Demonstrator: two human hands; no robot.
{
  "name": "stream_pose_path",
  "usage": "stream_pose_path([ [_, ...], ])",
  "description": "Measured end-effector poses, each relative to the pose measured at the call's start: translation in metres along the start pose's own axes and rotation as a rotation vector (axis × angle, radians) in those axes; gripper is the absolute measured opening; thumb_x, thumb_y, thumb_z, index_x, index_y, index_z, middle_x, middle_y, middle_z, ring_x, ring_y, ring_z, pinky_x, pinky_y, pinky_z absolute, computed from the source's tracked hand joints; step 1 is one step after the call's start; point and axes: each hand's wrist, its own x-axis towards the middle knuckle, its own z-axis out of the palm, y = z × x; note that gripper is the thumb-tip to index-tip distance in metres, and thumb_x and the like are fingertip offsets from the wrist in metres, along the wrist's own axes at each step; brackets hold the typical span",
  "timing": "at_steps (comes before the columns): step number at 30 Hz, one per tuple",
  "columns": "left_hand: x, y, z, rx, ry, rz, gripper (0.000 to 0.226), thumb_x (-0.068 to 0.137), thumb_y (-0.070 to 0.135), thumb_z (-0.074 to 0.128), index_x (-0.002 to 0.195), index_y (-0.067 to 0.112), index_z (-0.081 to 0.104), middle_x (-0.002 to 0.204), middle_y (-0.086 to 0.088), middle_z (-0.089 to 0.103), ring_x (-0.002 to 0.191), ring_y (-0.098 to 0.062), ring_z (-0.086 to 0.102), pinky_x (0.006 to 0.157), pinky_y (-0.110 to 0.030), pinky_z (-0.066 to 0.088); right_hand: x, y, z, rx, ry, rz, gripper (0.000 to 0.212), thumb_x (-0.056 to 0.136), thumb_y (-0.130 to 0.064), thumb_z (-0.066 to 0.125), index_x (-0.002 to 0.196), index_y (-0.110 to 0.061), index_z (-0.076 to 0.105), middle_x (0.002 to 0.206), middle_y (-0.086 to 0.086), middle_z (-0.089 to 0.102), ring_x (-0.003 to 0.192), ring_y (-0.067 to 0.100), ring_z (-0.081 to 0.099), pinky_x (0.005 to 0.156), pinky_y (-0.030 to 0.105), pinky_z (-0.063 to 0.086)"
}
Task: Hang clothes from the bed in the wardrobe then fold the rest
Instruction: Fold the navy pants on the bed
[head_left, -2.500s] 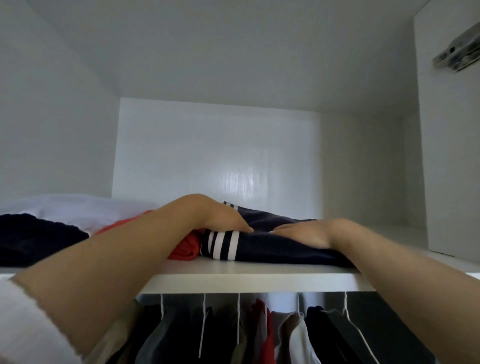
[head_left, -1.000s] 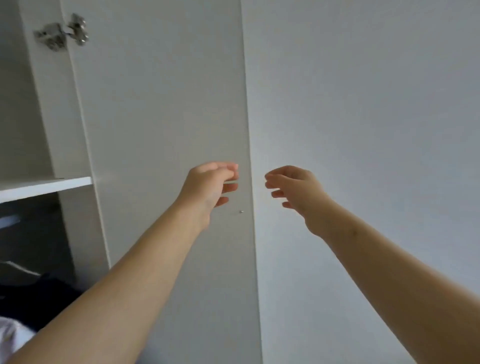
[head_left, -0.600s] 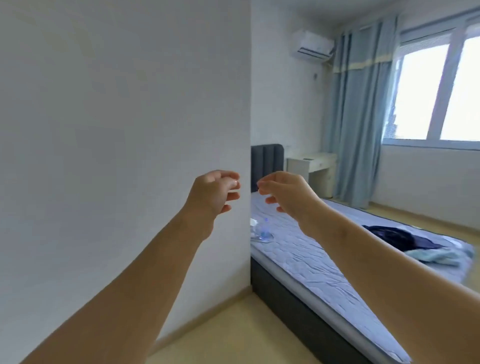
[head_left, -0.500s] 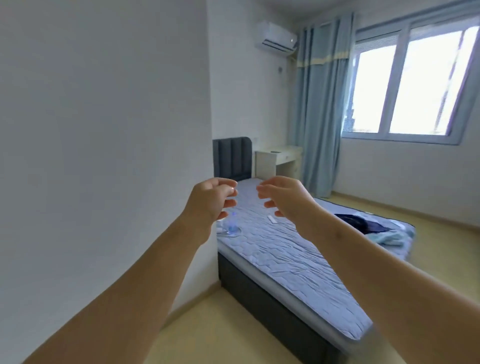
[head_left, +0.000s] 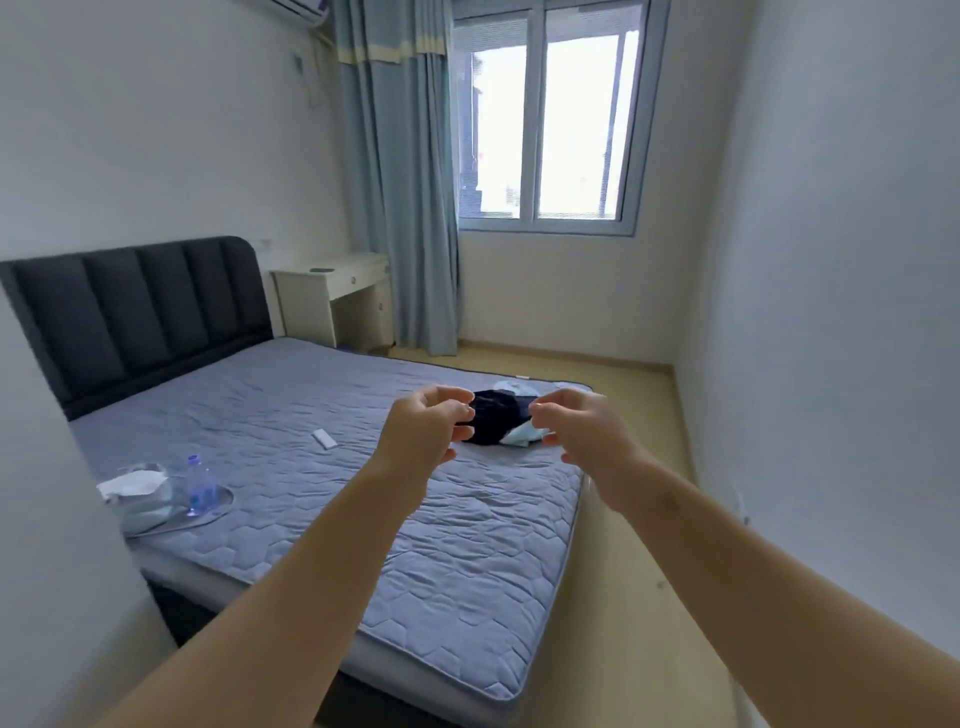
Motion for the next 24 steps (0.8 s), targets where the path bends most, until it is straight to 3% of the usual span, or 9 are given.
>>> stream_pose_path([
  [5,0.117,-0.005,0.061,-0.037,-0.071,-0.051,0.02,0.091,0.008,0.049,0.082,0.023,0.06,0.082,0.003,0.063,0.074,-0.008,0.06,0.064,-0.022,0.044,0.101,0.028,-0.028,0.013,0.095,0.078,0.019,0.089,-0.016,0.056,0.072,-0.024,0.057,0.078,-0.002,0.059,0.071,0.011,0.051,0.059,0.021,0.036],
  [11,0.217,-0.021,0.125,-0.021,-0.172,-0.083,0.02,0.091,0.009,0.051,0.082,0.024,0.061,0.082,0.004,0.063,0.073,-0.008,0.061,0.062,-0.021,0.043,0.201,0.065,-0.07,0.015,0.194,0.177,0.018,0.09,-0.014,0.055,0.073,-0.02,0.057,0.086,0.009,0.06,0.065,0.013,0.05,0.056,0.022,0.036],
  [17,0.314,-0.044,0.173,0.012,-0.161,-0.075,0.019,0.09,0.01,0.05,0.083,0.023,0.062,0.082,0.004,0.065,0.074,-0.008,0.062,0.065,-0.022,0.046,0.298,0.115,-0.106,0.041,0.159,0.242,0.009,0.092,-0.013,0.053,0.094,-0.009,0.061,0.091,0.008,0.06,0.064,0.011,0.051,0.053,0.019,0.037],
  [24,0.442,-0.072,0.283,-0.002,-0.122,-0.149,0.02,0.091,0.009,0.05,0.085,0.023,0.062,0.084,0.003,0.065,0.073,-0.009,0.06,0.065,-0.023,0.045,0.438,0.17,-0.173,0.071,0.096,0.322,0.008,0.092,-0.014,0.051,0.091,-0.011,0.059,0.087,0.006,0.058,0.063,0.011,0.05,0.055,0.022,0.036],
])
